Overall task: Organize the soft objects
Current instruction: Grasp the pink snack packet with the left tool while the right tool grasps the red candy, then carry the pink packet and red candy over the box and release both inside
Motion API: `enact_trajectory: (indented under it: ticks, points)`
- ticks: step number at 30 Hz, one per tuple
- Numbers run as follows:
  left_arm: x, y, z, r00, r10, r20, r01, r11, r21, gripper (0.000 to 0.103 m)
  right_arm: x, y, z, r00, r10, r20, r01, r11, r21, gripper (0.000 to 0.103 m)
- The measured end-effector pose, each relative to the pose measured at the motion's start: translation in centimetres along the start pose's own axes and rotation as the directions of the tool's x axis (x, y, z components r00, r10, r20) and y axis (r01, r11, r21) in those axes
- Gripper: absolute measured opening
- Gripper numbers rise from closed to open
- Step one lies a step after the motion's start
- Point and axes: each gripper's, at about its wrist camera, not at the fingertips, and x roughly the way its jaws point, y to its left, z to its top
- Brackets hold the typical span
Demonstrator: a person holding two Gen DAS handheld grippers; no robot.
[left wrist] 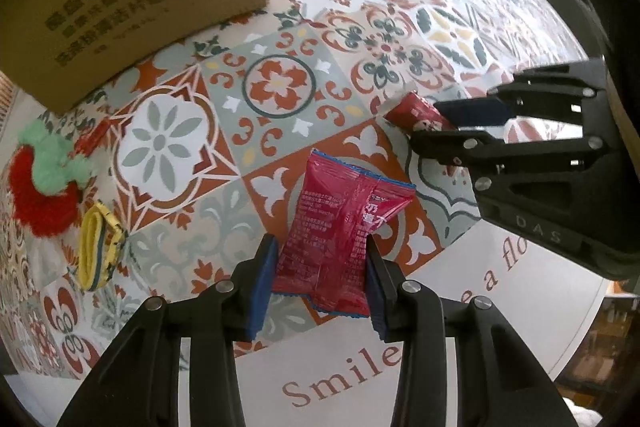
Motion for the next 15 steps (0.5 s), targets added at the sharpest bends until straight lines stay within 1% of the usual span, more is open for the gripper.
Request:
enact_trajectory:
  ticks: [8, 11, 15]
  points:
    - [-3.4, 2.3, -0.4, 0.996, 0.023, 0.086, -0.013, 0.994, -0.11, 0.04, -2.6, 0.6, 0.2, 0.998, 0.018, 0.06, -0.021, 0.999, 0.047, 0.024]
    - [-5.0, 3.3, -0.9, 0.991, 0.033, 0.131, -0.012, 0.987, -0.158, 0.04, -3.8, 1.0, 0.4, 0.995, 0.027, 0.092, -0.033, 0.998, 0.061, 0.024]
    - [-6.5, 4.3, -0.8, 0.983, 0.053, 0.176, -0.02, 0.982, -0.186, 0.04, -5.8, 2.1, 1.1, 0.989, 0.037, 0.144, -0.047, 0.997, 0.066, 0.024]
